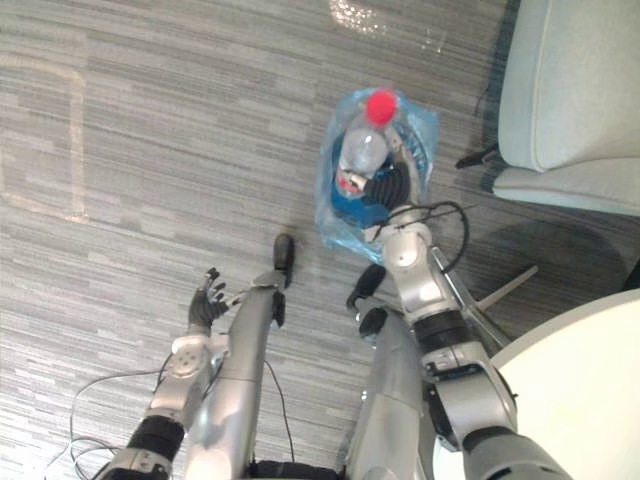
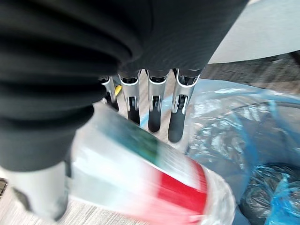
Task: Gather rubbish on tea table into small bin, then transfer packed bag to large trash can.
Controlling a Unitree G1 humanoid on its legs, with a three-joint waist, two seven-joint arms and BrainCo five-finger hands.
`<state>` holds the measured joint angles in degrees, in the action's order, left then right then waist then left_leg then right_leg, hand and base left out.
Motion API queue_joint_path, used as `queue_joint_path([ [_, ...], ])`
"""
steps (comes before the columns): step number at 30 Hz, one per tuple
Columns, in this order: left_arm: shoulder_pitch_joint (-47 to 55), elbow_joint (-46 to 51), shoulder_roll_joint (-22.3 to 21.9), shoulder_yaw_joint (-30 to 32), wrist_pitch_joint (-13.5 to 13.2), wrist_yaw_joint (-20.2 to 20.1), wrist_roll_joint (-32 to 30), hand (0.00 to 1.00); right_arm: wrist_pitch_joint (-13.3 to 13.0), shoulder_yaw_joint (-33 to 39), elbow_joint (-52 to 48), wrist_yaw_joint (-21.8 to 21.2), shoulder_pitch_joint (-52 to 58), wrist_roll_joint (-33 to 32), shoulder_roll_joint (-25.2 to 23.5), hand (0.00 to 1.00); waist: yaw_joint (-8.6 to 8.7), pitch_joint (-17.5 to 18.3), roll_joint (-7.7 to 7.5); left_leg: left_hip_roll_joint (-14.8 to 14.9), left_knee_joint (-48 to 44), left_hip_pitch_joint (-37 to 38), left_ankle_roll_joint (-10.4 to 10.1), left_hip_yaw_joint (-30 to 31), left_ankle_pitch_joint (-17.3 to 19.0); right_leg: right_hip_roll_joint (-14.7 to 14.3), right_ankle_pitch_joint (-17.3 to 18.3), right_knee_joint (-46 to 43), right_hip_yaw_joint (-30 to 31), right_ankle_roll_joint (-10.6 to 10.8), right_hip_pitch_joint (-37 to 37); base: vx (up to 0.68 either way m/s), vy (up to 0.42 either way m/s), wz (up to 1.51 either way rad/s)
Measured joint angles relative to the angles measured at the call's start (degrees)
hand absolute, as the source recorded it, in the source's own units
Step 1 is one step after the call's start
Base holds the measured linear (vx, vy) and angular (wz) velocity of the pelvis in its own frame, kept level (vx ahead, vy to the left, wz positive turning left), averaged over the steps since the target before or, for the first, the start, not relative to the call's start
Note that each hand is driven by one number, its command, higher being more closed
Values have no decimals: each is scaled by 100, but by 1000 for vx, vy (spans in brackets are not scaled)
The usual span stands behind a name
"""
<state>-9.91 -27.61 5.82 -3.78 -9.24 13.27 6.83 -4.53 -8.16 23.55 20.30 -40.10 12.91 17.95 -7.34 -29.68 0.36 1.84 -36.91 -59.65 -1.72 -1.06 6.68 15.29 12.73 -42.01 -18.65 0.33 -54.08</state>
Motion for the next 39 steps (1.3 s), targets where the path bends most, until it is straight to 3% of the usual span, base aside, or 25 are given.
queue_joint_path([
  [7,-103,-128,2,-3,5,6,0,0,0,5,0,9,189,118,-225,0,0,7,-3,14,-20,13,14,-28,-35,-4,-3,-53,40,-5,0,0,0,0],
  [22,-187,-248,-4,-80,15,17,-198,0,72,-477,303,-8,636,1821,-227,0,74,237,-27,155,-116,52,24,-128,-35,-113,-61,-31,120,-60,17,0,-14,-5],
  [25,-233,-261,-3,-177,15,27,-225,0,176,-549,691,3,635,2134,-241,0,75,252,-27,172,-82,46,-18,-122,-7,-132,-75,9,111,-79,8,0,0,0],
  [33,-355,-217,-57,-182,-11,89,99,0,751,-80,1608,334,516,2541,-592,0,83,280,-22,175,-2,-282,5,-119,-113,-136,-109,6,93,-107,-343,0,-2,0],
  [39,-361,-155,-119,-185,-48,128,237,0,879,66,2296,317,269,2543,-693,0,71,280,-22,153,27,-356,-5,-95,-133,-131,-106,7,91,-107,-421,3,-1,2],
])
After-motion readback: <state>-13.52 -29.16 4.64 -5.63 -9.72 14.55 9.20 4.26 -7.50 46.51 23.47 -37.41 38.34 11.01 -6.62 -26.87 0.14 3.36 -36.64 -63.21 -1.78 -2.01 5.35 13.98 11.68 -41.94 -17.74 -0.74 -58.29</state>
